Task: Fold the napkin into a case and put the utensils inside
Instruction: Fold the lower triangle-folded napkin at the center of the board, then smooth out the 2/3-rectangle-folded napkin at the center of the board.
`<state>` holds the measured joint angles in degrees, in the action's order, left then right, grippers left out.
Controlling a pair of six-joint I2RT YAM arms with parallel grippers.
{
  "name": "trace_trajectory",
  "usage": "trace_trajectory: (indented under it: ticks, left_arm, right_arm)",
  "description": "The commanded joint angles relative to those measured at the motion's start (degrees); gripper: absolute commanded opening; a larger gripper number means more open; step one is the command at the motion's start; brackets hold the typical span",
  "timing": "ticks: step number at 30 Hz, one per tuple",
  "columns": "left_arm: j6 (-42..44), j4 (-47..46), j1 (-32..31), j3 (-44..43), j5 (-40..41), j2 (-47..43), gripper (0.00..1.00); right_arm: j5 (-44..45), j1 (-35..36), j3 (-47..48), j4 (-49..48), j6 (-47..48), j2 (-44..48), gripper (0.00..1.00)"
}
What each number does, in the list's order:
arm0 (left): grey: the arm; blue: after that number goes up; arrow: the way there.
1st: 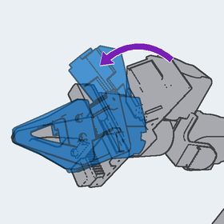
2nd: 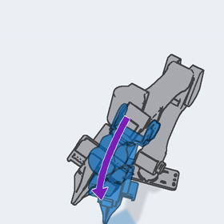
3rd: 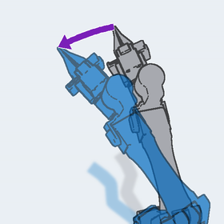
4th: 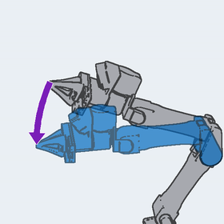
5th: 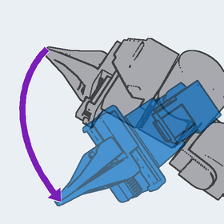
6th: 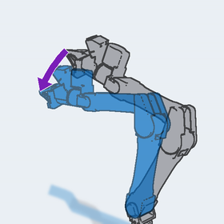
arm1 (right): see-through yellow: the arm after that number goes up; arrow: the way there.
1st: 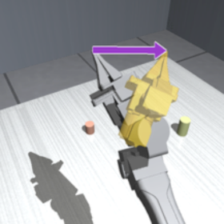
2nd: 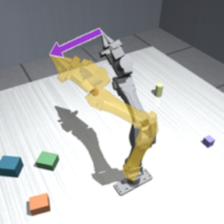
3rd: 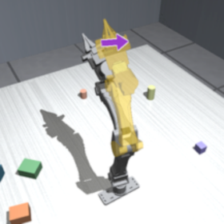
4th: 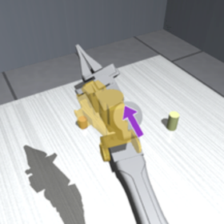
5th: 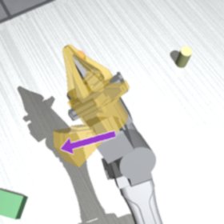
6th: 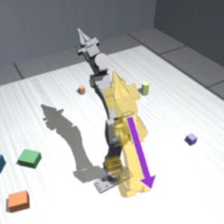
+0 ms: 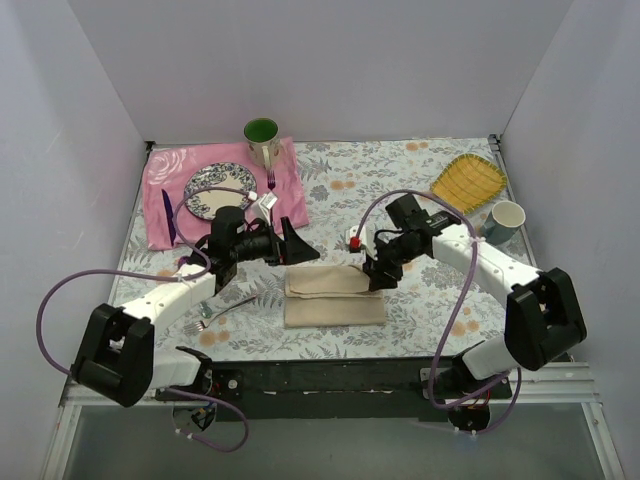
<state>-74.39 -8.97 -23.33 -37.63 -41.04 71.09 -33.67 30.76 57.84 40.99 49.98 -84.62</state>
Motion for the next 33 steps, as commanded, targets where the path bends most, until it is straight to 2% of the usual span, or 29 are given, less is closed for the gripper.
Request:
trace_trajectory:
  ticks: [1,4,8,14,17,22,33]
  left_arm:
    - [-6.21,-9.11,0.66,0.89,-3.87,2.73,0.87]
    - [-5.95,-9.48,0.66,0.19,-4.23,7.02,0.80]
    - [-4.81,-9.32,0.57,-0.60,-4.67,9.59,0.73]
    - [-2.25,-7.46,0.57,0.01,-5.81,10.73,0.69]
    - [-1.99,-7.29,0.66,0.54,-6.25,11.09,0.69]
    - [-2.07,-7.55,0.57,1.59,-6.16,11.61,0.69]
    - [-3.48,-8.60,0.57,2.65,-6.25,13.72,0.68]
  right_arm:
    - [-5.35,-0.27,4.11,0.96,-2.94,4.28,0.52]
    - [-6.23,-1.14,5.51,-4.33,-11.02,3.41,0.53]
    - [-8.16,-4.48,10.60,-6.98,-18.32,-4.66,0.54]
    - [-12.72,-11.07,15.53,-9.97,-30.89,-15.30,0.40]
    - [-14.84,-12.04,15.20,-8.65,-32.75,-17.60,0.37]
    - [-16.51,-12.04,9.49,-10.84,-34.07,-16.63,0.35]
    - [-15.90,-12.13,2.01,-13.39,-33.80,-17.86,0.32]
